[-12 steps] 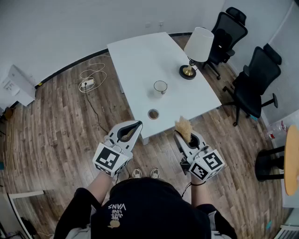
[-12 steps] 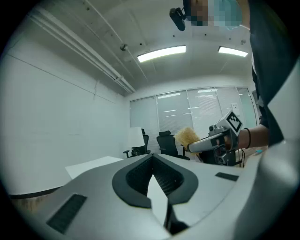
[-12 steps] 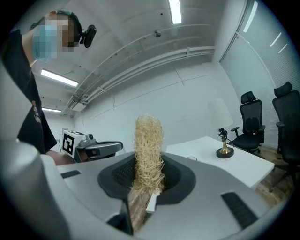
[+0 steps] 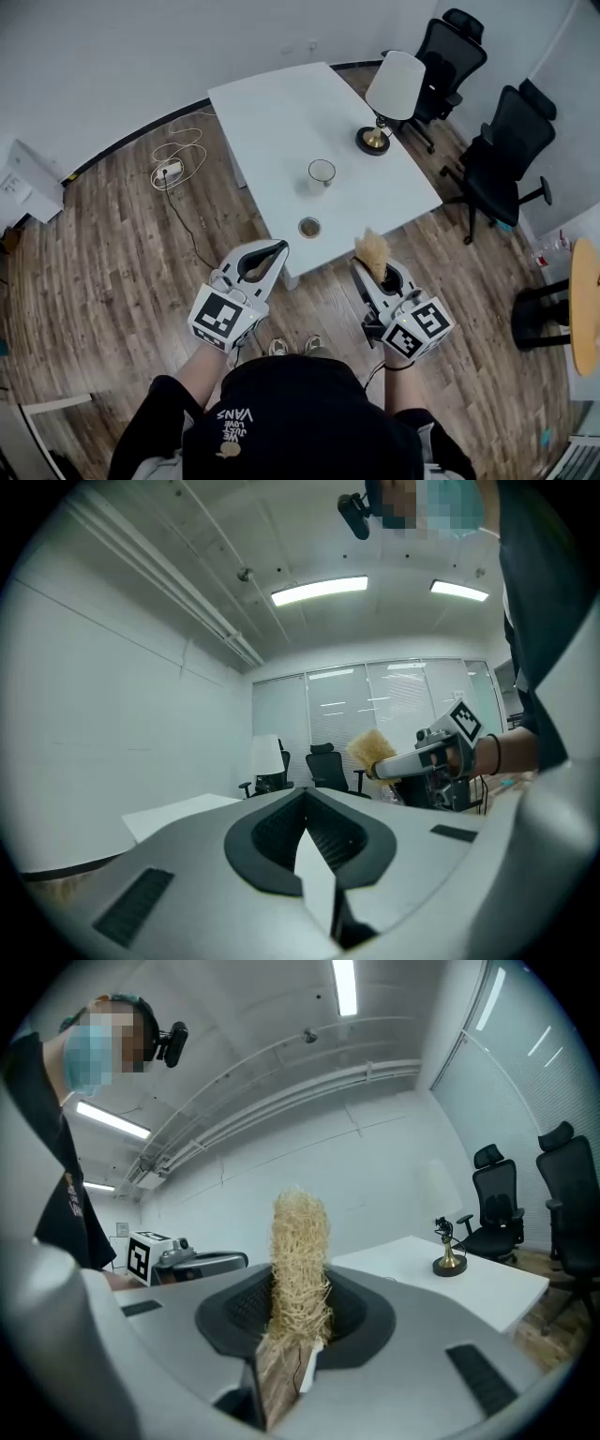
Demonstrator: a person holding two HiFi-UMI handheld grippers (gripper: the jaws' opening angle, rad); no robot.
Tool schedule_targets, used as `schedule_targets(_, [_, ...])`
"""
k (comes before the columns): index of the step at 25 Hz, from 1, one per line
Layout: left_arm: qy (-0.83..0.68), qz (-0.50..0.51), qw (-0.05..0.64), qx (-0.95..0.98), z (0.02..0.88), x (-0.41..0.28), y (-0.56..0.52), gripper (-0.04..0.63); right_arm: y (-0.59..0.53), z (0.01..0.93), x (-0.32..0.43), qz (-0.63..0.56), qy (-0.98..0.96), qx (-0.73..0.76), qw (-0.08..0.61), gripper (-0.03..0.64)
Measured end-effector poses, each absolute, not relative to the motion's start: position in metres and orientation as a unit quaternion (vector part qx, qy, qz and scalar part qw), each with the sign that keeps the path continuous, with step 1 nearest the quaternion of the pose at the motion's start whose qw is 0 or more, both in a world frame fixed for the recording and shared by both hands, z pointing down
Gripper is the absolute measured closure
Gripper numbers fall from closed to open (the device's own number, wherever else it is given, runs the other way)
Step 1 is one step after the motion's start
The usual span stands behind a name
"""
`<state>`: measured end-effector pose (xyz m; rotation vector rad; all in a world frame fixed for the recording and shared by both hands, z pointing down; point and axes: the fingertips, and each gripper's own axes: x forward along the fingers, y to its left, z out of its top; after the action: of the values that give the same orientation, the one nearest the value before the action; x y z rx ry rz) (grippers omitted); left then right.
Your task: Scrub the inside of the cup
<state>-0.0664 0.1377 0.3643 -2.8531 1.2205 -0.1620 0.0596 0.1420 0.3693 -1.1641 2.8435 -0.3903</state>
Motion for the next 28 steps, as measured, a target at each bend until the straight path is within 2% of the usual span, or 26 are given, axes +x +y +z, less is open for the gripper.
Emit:
schedule_targets(10, [0.369,-0.043,0.006,-0.928,0.376,-0.069,0.119,0.584,0.13,0.38,0.051,-0.144,0.909,-0.391,0.026,0.523])
schedule_targets(28, [0.402,-0.067,0.013,-0.913,0.388,-0.025,0.004,0.584,0.015,0.385,0.09,-0.143,0.929,-0.34,0.033,0.523])
